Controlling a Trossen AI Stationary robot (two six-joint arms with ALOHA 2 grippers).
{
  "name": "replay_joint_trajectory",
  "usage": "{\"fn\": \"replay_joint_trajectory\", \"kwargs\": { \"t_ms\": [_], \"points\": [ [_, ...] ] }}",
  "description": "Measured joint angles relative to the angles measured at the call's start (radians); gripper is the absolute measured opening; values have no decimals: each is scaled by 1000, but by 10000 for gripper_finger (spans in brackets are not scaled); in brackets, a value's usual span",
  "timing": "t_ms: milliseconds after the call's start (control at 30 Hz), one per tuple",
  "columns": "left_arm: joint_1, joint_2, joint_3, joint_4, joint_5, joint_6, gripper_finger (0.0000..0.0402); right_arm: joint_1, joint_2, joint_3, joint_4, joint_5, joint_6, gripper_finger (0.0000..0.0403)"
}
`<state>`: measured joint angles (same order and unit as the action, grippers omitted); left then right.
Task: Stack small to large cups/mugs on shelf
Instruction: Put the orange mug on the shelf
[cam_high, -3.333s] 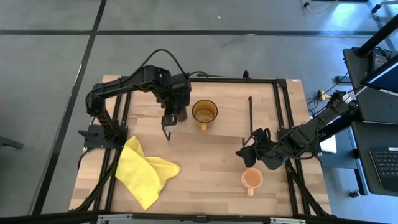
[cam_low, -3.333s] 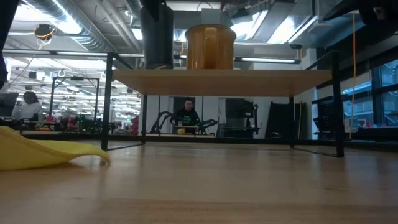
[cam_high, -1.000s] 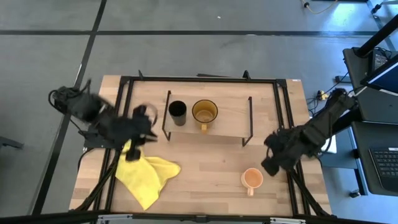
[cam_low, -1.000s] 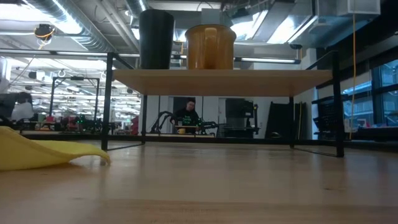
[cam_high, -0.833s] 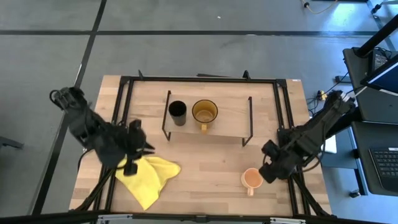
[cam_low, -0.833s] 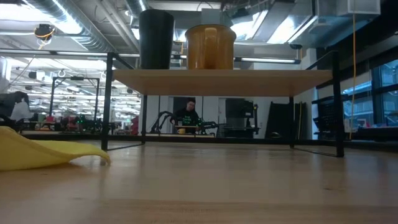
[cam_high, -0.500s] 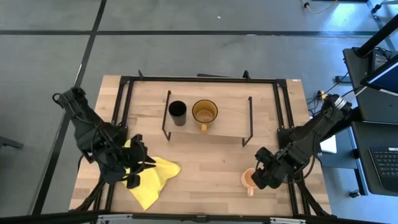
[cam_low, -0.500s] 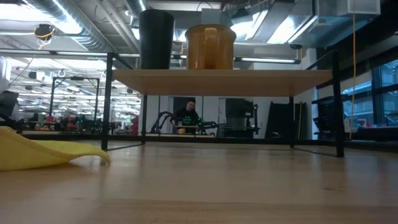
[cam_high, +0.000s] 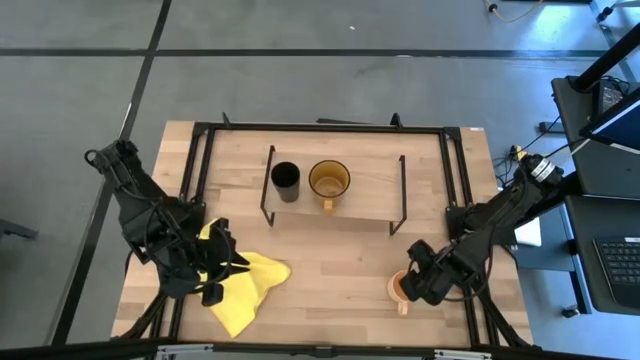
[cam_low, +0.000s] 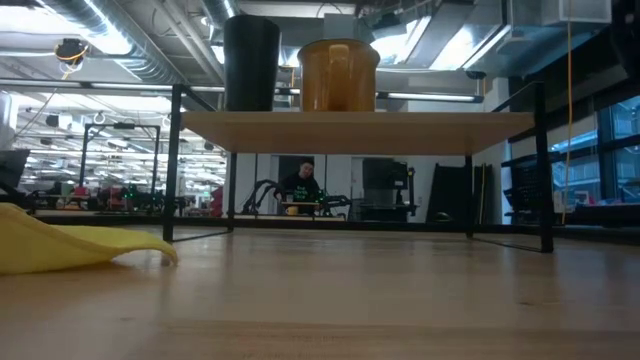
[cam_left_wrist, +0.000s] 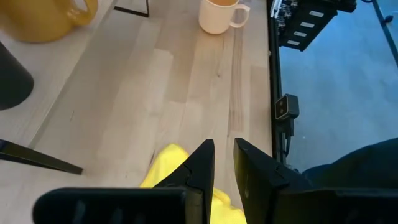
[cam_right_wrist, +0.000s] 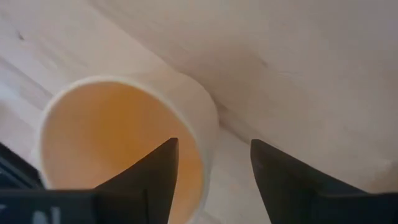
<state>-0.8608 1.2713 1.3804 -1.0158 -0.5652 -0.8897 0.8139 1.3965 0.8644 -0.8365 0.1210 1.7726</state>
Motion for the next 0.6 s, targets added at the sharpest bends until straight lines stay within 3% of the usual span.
{"fn": "replay_joint_trajectory", "kwargs": {
  "t_ms": [267,533,600],
  "points": [
    [0,0,0,-5,2,-16,55,0,-3,-40,41,0,31,181],
    [1,0,0,-47,-27,-17,55,0,-4,-14,-1,-45,-12,25],
    [1,0,0,-49,-27,-17,55,-5,-6,-14,0,-69,-20,14]
  ]
}}
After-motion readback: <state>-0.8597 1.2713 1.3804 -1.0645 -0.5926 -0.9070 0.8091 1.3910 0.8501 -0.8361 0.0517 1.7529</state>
